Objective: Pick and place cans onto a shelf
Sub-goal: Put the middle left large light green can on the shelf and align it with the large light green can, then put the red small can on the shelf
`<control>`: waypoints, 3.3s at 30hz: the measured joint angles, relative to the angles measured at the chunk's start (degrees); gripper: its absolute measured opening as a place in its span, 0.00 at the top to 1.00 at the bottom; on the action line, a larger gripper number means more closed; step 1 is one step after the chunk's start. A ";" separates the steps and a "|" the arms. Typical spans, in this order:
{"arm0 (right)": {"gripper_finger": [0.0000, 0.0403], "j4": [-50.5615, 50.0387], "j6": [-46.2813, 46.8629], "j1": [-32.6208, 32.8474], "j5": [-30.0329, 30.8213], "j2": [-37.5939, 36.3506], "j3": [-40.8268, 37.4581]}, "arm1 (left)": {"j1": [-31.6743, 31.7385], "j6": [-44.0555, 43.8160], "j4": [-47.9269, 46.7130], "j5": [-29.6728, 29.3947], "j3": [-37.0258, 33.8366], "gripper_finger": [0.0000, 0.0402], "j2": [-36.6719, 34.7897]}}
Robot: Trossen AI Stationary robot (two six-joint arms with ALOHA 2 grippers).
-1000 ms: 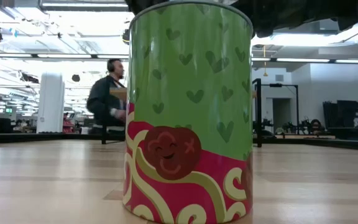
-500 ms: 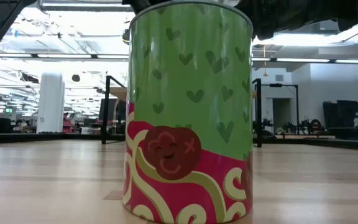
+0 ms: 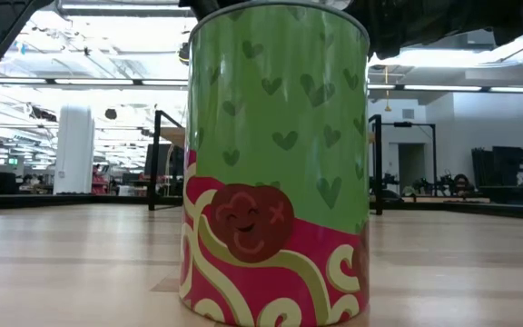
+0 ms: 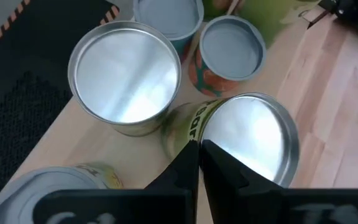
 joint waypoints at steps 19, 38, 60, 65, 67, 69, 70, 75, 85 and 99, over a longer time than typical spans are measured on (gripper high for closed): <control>0.99 -0.25 0.00 0.00 -0.02 0.00 0.00 | -0.53 7.51 -1.62 -0.13 5.71 0.87 -0.18; 0.99 -2.57 -1.13 1.18 0.00 0.04 0.02 | -11.30 13.59 27.63 -8.78 -38.90 1.00 -27.76; 0.99 -1.58 -0.44 -0.11 0.04 0.04 0.02 | -11.04 8.10 77.34 -11.17 -70.49 1.00 -24.51; 0.99 -1.73 -0.46 -0.11 0.03 0.04 0.02 | -11.06 7.32 78.94 -11.63 -70.49 1.00 -23.69; 0.98 -1.79 -0.38 -0.11 0.03 0.02 0.02 | -11.08 7.32 79.96 -11.67 -70.49 1.00 -23.69; 0.98 -1.90 -0.16 -0.11 0.03 0.02 0.02 | -11.08 7.32 80.15 -11.69 -70.47 1.00 -23.82; 0.98 -1.90 -0.14 -0.11 0.02 0.02 0.02 | -11.08 7.39 80.20 -11.82 -70.47 1.00 -23.90; 0.98 -1.94 0.01 -0.11 0.04 0.02 0.02 | -11.10 9.16 79.82 -12.19 -70.47 1.00 -24.44; 0.98 -3.13 0.90 -0.11 0.02 0.00 0.02 | -18.44 12.75 79.11 -6.84 -77.66 1.00 -36.44; 0.98 -5.66 16.49 3.11 -6.46 0.92 2.43 | -49.41 11.95 69.24 -16.85 -81.26 1.00 -44.13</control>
